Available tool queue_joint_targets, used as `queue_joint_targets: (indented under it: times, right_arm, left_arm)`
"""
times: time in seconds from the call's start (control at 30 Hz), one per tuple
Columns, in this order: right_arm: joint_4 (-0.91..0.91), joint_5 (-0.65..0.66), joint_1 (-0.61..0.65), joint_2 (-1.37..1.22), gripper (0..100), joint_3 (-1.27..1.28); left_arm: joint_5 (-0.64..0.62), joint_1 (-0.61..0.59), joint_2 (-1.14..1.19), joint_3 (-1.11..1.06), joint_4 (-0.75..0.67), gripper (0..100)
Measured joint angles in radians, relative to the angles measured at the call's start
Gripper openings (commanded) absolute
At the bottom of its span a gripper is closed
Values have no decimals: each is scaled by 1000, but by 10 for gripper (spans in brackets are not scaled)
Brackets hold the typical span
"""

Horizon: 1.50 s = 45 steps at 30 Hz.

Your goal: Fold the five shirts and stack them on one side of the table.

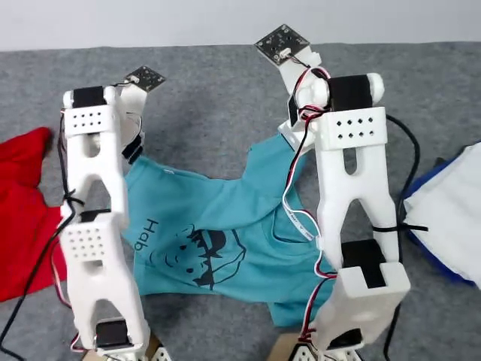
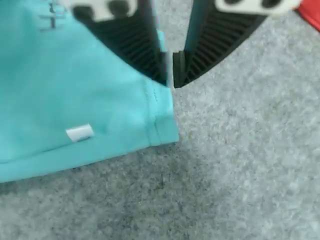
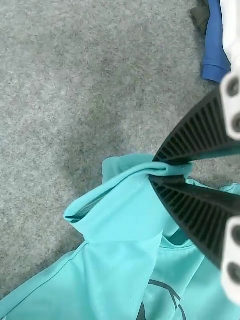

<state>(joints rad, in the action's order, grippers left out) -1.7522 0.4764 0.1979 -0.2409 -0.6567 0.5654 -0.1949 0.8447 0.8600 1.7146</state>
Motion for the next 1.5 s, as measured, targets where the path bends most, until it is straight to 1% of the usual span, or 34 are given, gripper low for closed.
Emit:
queue_joint_targets:
  times: [0.1,0.17,0.27,0.33,0.53,0.73,0.8,0.93,1.03,1.1,1.2,1.33,1.43,1.5]
  right_arm:
    - [0,0,0,0,11,0]
    - [0,0,0,0,11,0]
    - [0,0,0,0,11,0]
    - [0,0,0,0,11,0]
    - [0,0,0,0,11,0]
    - [0,0,0,0,11,0]
    - [0,0,0,0,11,0]
    - [0,0,0,0,11,0]
    - [0,0,0,0,11,0]
    - [0,0,0,0,11,0]
    - [0,0,0,0,11,0]
    - [0,0,2,3,11,0]
    - [0,0,2,44,11,2]
    - [0,0,2,83,11,2]
  left_arm:
    - [3,0,61,100,9,184]
    - [35,2,77,127,9,184]
    - [84,17,104,135,9,185]
    - [94,23,130,135,9,185]
    - [106,21,226,137,-6,185]
    - [112,18,255,193,-28,180]
    - [112,18,264,203,-29,155]
    - [112,21,267,204,-29,60]
    - [112,35,270,204,-29,29]
    - [133,41,275,204,-28,0]
    - [157,46,276,204,-12,2]
    - [157,48,278,250,9,2]
    - [129,48,238,299,11,2]
    - [94,48,166,325,11,2]
